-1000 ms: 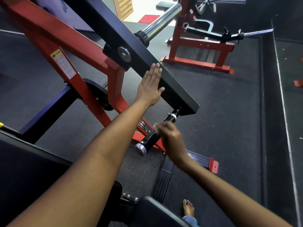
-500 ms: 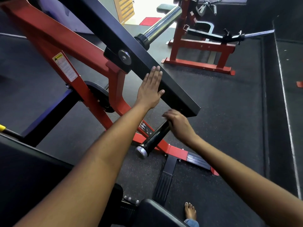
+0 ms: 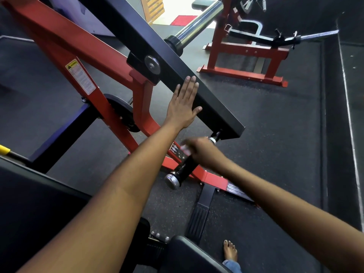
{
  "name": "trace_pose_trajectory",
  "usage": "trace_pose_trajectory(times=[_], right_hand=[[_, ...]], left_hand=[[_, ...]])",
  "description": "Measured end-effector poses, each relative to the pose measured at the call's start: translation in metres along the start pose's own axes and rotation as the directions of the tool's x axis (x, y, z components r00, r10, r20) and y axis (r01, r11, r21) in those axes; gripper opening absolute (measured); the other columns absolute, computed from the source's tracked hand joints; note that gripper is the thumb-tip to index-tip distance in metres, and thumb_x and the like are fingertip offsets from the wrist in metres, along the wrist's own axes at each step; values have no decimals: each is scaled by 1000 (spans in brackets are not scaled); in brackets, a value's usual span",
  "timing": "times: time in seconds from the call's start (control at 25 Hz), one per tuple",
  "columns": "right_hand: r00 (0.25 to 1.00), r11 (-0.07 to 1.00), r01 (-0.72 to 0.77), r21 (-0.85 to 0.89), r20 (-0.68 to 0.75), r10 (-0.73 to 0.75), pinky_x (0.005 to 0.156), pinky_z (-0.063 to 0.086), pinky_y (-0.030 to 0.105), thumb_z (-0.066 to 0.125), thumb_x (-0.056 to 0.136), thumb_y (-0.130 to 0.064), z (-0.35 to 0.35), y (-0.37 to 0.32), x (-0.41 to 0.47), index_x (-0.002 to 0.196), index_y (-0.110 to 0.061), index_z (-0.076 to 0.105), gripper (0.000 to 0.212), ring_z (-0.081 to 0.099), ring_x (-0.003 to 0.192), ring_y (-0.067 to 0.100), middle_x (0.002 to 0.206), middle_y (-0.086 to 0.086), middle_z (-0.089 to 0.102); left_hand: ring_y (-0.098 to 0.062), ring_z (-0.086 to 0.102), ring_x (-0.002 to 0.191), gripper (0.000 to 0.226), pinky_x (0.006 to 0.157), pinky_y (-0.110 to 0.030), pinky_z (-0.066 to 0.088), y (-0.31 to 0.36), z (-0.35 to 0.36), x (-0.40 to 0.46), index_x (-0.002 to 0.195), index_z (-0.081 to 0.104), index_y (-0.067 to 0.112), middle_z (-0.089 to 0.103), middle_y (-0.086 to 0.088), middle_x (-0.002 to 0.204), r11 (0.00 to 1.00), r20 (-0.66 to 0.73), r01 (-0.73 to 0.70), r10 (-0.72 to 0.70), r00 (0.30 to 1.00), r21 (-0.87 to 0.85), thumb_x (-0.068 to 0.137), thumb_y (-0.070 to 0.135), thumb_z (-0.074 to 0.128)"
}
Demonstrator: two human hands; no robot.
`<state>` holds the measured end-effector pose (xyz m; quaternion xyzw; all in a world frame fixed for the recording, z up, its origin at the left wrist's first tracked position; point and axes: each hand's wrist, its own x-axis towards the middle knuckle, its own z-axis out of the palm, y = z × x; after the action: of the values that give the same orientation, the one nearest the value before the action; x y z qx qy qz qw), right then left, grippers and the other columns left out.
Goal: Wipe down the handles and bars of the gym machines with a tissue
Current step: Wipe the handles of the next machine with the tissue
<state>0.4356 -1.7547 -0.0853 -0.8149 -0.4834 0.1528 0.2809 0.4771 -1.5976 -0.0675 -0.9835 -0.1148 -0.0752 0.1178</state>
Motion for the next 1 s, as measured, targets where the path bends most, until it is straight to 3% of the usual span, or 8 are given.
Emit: trace_pose_trajectory(times=[0.12, 0.24, 0.4, 0.56, 0.68, 0.8, 0.88, 1.0], right_hand=[[936, 926, -346, -149, 9, 351, 81, 51, 34, 51, 86, -10, -1, 22, 29, 102, -10, 65, 21, 63, 92, 26, 100, 11, 67], [975, 990, -132, -54, 174, 140, 82, 54, 38, 55, 84, -11, 35, -20, 13, 97, -13, 66, 17, 64, 85, 21, 92, 6, 68], [977, 952, 172, 253, -165, -133, 85, 52, 25, 60, 81, 2, 49, -40, -43, 99, -10, 70, 23, 65, 94, 11, 99, 2, 71], [912, 919, 350, 179, -288, -292, 101, 44, 23, 43, 83, 8, 53, 0, -96, 108, -5, 67, 37, 59, 114, 15, 119, 7, 64], [840, 933, -68, 354, -485, 245, 86, 50, 24, 51, 85, 7, 42, 39, -102, 109, -9, 67, 33, 64, 98, 16, 112, 2, 65], [505, 390, -406, 826, -153, 850, 71, 50, 21, 55, 90, -1, 22, 63, -37, 109, 4, 63, 21, 61, 74, 13, 95, 11, 68], [434, -40, -317, 948, 183, 882, 79, 55, 28, 47, 85, 14, 20, 63, 3, 86, 10, 56, 10, 54, 60, 13, 77, 10, 59], [427, -197, -385, 902, 363, 828, 52, 54, 21, 36, 88, 13, 34, 37, 5, 66, -3, 48, 29, 51, 44, 11, 58, 7, 55]], left_hand=[[-24, -16, 147, 78, 120, -40, -7, 1, -1, 0, 151, -13, 8, -17, -10, 160, 1000, 4, 10, -10, 1000, -5, 100, 55, 21], [-24, -16, 147, 77, 120, -40, -7, 2, -1, 1, 151, -13, 8, -17, -10, 160, 1000, 5, 9, -9, 1000, -11, 100, 53, 23], [-23, -16, 147, 77, 120, -39, -8, 2, -1, 0, 152, -12, 8, -17, -9, 160, 1000, 7, 11, -11, 1000, -27, 100, 53, 24], [-23, -17, 147, 76, 120, -39, -8, 0, 1, 1, 152, -13, 9, -17, -9, 160, 1000, 8, 8, -8, 1000, -24, 100, 53, 23], [-24, -16, 147, 77, 120, -40, -7, 1, 4, 2, 152, -13, 8, -17, -10, 160, 1000, 6, 11, -11, 1000, -24, 100, 53, 23], [-24, -16, 147, 77, 120, -39, -7, 2, 4, 3, 152, -12, 8, -16, -10, 160, 999, 5, 13, -13, 1000, -35, 100, 53, 23], [-24, -16, 147, 77, 120, -39, -7, 2, 4, 3, 152, -12, 8, -17, -10, 160, 999, 10, 9, -9, 1000, -36, 100, 53, 24], [-24, -16, 147, 78, 120, -39, -8, 3, 4, 2, 151, -13, 8, -17, -10, 160, 999, 16, 4, -3, 1000, -48, 100, 52, 25]])
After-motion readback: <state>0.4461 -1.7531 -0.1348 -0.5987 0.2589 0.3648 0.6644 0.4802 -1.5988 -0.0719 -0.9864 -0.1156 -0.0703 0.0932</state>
